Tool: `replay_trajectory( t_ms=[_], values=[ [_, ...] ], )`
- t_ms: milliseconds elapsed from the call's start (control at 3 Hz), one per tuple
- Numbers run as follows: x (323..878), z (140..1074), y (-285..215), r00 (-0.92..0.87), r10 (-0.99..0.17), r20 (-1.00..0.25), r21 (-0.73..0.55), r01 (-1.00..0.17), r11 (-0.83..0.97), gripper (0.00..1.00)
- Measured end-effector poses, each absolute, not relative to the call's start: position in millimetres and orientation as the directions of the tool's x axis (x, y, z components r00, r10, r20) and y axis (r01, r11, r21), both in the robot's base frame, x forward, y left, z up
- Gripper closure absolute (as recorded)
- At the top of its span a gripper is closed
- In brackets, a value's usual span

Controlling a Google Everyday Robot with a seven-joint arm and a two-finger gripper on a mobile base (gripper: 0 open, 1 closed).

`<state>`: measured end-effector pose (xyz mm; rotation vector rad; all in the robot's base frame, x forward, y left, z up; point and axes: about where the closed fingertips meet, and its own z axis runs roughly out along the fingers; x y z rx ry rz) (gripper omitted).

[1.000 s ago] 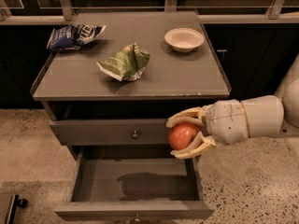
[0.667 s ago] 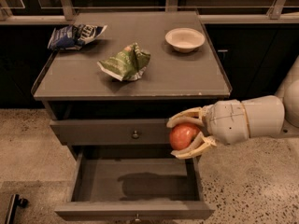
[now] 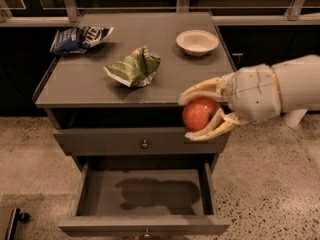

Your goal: Pick apple from middle drawer and place on counter

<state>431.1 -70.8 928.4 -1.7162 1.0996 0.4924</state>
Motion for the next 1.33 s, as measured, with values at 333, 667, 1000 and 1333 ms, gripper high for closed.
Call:
replay_trajectory(
  t_ms=[333,667,1000,1333],
  values=[
    [495.0,967.1,-49.9,0.584,-0.402,-0.705,-0.579,-0.802,-0.149,1.00],
    [495.0,967.1,-49.8,0.584,-0.402,-0.705,-0.579,-0.802,-0.149,1.00],
    [507.4,968.4,-41.1,0.608,-0.366,-0.705,-0.582,-0.790,-0.191,1.00],
    [541.1,962.2,-48.0,0.603,-0.335,-0.724,-0.575,-0.796,-0.190,1.00]
  ],
)
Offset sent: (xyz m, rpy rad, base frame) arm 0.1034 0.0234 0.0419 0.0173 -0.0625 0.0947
